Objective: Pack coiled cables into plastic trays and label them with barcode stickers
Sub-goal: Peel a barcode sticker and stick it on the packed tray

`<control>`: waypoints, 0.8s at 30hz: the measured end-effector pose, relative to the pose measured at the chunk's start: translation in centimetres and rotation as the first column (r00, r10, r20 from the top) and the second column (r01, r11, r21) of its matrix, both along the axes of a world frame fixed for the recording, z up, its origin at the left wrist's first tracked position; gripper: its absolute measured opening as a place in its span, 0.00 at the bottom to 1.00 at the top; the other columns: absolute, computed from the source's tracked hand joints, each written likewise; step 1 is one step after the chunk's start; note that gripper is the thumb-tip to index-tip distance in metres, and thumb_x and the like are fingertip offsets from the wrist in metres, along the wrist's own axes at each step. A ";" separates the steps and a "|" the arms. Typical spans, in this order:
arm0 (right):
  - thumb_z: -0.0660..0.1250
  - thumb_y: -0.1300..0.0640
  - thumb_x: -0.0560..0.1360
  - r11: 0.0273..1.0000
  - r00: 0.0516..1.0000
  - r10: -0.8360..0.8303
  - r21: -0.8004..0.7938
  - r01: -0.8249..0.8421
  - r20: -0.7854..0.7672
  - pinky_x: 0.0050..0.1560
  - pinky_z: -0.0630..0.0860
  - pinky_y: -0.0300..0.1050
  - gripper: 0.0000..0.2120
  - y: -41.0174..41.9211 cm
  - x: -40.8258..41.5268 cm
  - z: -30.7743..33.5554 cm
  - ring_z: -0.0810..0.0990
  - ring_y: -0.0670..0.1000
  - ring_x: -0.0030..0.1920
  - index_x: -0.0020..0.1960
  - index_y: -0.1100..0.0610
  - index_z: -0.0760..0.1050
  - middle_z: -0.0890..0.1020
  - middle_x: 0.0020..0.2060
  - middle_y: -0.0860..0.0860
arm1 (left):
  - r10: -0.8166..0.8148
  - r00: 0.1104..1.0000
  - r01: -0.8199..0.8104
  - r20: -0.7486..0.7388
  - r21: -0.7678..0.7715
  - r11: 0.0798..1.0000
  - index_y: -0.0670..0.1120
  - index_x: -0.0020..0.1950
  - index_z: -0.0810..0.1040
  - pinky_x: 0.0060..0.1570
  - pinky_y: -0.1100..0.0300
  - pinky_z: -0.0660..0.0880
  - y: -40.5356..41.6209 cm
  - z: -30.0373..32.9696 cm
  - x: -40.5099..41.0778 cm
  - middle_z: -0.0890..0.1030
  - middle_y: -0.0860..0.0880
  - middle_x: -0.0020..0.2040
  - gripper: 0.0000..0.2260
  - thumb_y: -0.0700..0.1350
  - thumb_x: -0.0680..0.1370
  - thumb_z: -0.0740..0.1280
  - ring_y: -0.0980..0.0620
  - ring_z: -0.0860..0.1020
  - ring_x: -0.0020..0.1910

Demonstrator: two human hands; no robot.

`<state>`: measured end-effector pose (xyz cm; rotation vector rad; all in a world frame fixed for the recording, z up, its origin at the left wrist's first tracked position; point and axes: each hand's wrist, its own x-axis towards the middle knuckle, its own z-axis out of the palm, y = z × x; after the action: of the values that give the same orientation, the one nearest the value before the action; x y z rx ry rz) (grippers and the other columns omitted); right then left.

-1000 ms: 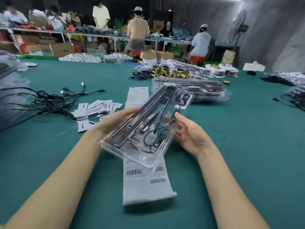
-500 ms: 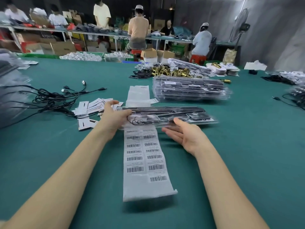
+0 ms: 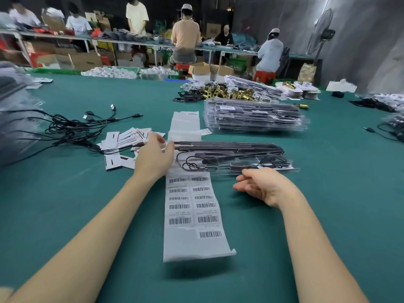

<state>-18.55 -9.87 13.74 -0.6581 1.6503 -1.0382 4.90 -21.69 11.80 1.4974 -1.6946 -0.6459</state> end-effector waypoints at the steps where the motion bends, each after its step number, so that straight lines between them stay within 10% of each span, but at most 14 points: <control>1: 0.59 0.57 0.84 1.000 0.999 0.023 0.003 -0.023 -0.028 0.20 0.72 0.32 0.16 0.0 0.1 0.0 0.80 0.45 0.23 0.44 0.65 0.78 0.85 0.31 0.57 | -0.019 1.000 0.019 0.008 0.014 1.000 0.46 0.60 0.70 0.51 0.51 0.74 -0.1 0.0 0.0 0.77 0.50 0.55 0.13 0.54 0.82 0.61 0.45 0.78 0.51; 7: 0.64 0.50 0.82 0.982 0.969 0.189 0.025 -0.188 -0.161 0.22 0.72 0.32 0.17 0.3 1.3 0.4 0.84 0.46 0.29 0.46 0.63 0.81 0.87 0.36 0.56 | -0.031 0.990 0.030 -0.136 -0.013 0.999 0.48 0.59 0.75 0.51 0.58 0.67 -0.3 0.2 0.6 0.79 0.52 0.54 0.09 0.50 0.80 0.64 0.51 0.76 0.54; 15: 0.71 0.55 0.77 0.894 0.857 0.349 -0.138 -0.425 -0.380 0.25 0.71 0.35 0.04 0.2 3.1 0.5 0.81 0.47 0.29 0.51 0.54 0.81 0.87 0.40 0.50 | -0.500 0.841 0.508 0.205 0.018 0.861 0.59 0.62 0.75 0.56 0.69 0.64 0.8 1.0 1.7 0.74 0.62 0.60 0.28 0.69 0.66 0.72 0.63 0.70 0.60; 24: 0.80 0.47 0.65 0.758 0.554 0.450 -0.027 -0.651 -0.701 0.37 0.68 0.27 0.13 -0.2 4.5 0.1 0.76 0.32 0.35 0.49 0.42 0.85 0.85 0.44 0.40 | -0.377 0.843 0.467 0.384 -0.176 0.866 0.55 0.56 0.77 0.64 0.53 0.69 0.9 0.0 0.2 0.77 0.53 0.62 0.13 0.52 0.74 0.73 0.51 0.72 0.64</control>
<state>-14.03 -10.06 13.80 -1.8036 1.6672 -0.5690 5.11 -20.79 11.84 1.0855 -2.3190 -0.3714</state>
